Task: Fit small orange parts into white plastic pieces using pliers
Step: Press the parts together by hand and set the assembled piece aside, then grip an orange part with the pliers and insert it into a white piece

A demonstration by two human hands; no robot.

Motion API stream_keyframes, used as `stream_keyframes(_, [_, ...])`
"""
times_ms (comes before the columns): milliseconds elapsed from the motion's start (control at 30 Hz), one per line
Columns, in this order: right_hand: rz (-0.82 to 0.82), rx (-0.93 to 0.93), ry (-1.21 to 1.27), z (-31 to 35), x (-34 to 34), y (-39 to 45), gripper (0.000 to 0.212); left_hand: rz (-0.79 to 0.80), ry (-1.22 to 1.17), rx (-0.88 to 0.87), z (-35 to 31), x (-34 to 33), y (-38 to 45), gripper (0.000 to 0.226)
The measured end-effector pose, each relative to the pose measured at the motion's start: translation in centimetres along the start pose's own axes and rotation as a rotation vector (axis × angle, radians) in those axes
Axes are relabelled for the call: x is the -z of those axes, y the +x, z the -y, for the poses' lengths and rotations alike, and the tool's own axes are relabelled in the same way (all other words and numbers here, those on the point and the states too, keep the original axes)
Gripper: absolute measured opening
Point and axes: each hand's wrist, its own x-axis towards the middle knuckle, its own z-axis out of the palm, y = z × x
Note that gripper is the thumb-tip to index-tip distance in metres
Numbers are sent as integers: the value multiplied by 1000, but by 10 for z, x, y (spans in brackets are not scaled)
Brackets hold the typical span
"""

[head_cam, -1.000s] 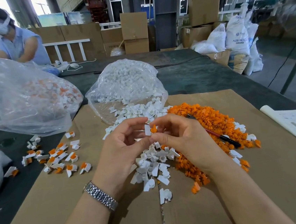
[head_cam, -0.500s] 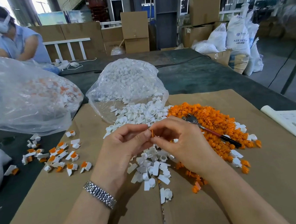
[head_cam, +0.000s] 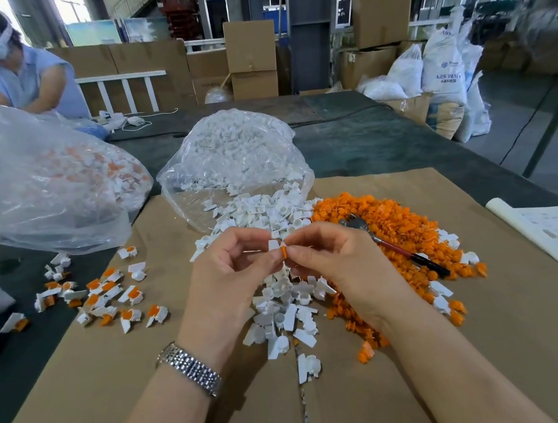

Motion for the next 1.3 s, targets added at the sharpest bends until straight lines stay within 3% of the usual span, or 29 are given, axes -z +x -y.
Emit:
stream_keyframes(167, [-18, -26, 68, -3, 0, 4, 9, 31, 36, 77, 2, 0, 2, 16])
stream_keyframes(300, [-3, -107, 245, -4, 0, 5, 9, 78, -126, 174, 0, 2, 2, 13])
stream_keyframes(433, [51, -153, 327, -3, 1, 4, 11, 118, -207, 211, -3, 6, 3, 30])
stream_keyframes(700, [219, -60, 139, 6, 7, -3, 25, 176, -316, 325, -5, 12, 6, 25])
stream_keyframes(1300, [244, -19, -54, 9, 11, -3, 24, 195, -273, 330, -5, 18, 6, 20])
